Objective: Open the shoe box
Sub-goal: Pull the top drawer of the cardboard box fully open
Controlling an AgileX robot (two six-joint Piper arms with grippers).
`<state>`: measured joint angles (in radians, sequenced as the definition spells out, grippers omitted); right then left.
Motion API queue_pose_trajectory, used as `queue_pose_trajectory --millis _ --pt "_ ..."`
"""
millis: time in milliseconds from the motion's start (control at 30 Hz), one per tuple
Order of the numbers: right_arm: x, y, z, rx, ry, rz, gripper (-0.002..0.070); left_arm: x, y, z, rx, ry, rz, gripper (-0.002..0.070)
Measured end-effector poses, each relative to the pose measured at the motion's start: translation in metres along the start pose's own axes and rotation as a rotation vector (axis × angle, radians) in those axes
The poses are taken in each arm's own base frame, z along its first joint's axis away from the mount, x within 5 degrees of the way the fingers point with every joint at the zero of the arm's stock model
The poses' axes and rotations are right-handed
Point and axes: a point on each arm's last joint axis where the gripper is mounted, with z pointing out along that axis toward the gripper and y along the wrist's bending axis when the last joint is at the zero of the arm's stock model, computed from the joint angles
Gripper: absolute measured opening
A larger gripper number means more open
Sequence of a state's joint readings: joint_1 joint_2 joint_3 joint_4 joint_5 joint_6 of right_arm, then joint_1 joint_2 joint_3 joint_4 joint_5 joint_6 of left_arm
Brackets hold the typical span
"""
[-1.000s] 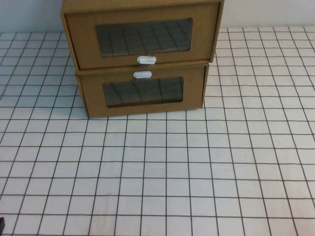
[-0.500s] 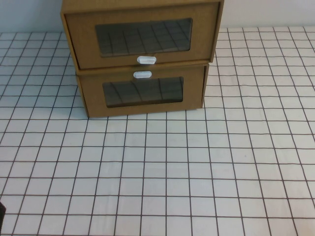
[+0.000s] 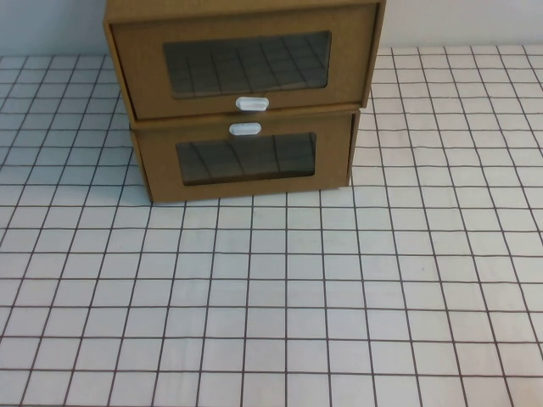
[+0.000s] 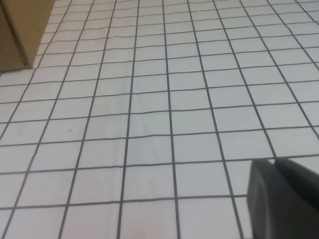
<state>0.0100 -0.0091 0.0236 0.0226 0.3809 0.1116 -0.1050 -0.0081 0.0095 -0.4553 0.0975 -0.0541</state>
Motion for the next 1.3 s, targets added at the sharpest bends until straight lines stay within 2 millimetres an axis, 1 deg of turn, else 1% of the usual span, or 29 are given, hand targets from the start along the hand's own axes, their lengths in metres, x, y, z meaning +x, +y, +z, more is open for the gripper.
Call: queue_pose_trajectory --millis 67,167,267,367,433,467,567,667,733,833,933,1067,1133,1200,1300 --pt "0.0 0.0 0.0 0.0 0.0 0.0 -0.0013 -0.008 -0.008 0.0 0.006 0.065 0.002 -0.0002" --pt "0.0 0.0 0.0 0.0 0.0 0.0 -0.0013 -0.028 -0.024 0.007 0.001 0.189 0.047 -0.0002" --pt "0.0 0.0 0.0 0.0 0.0 0.0 -0.0013 -0.052 -0.041 0.02 -0.003 0.308 0.108 -0.0002" --pt "0.0 0.0 0.0 0.0 0.0 0.0 -0.0013 -0.08 -0.059 0.04 0.012 0.399 0.2 -0.0002" --pt "0.0 0.0 0.0 0.0 0.0 0.0 -0.0013 -0.098 -0.07 0.057 0.029 0.454 0.268 -0.0002" --pt "0.0 0.0 0.0 0.0 0.0 0.0 -0.0013 -0.104 -0.074 0.067 0.036 0.486 0.299 -0.0002" --pt "0.0 0.0 0.0 0.0 0.0 0.0 -0.0013 -0.13 -0.09 0.097 0.077 0.529 0.372 -0.0002" --pt "0.0 0.0 0.0 0.0 0.0 0.0 -0.0013 -0.156 -0.108 0.131 0.133 0.54 0.422 -0.0002" --pt "0.0 0.0 0.0 0.0 0.0 0.0 -0.0013 -0.169 -0.116 0.157 0.169 0.554 0.449 -0.0002" --pt "0.0 0.0 0.0 0.0 0.0 0.0 -0.0013 -0.182 -0.125 0.192 0.205 0.569 0.484 -0.0002" --pt "0.0 0.0 0.0 0.0 0.0 0.0 -0.0013 -0.191 -0.129 0.228 0.223 0.573 0.509 -0.0002" --pt "0.0 0.0 0.0 0.0 0.0 0.0 -0.0013 -0.203 -0.138 0.267 0.255 0.54 0.548 -0.0002" --pt "0.0 0.0 0.0 0.0 0.0 0.0 -0.0013 -0.204 -0.146 0.287 0.283 0.535 0.564 -0.0002" --pt "0.0 0.0 0.0 0.0 0.0 0.0 -0.0013 -0.2 -0.152 0.306 0.309 0.541 0.572 -0.0002" --pt "0.0 0.0 0.0 0.0 0.0 0.0 -0.0013 -0.194 -0.161 0.329 0.344 0.538 0.577 -0.0002"
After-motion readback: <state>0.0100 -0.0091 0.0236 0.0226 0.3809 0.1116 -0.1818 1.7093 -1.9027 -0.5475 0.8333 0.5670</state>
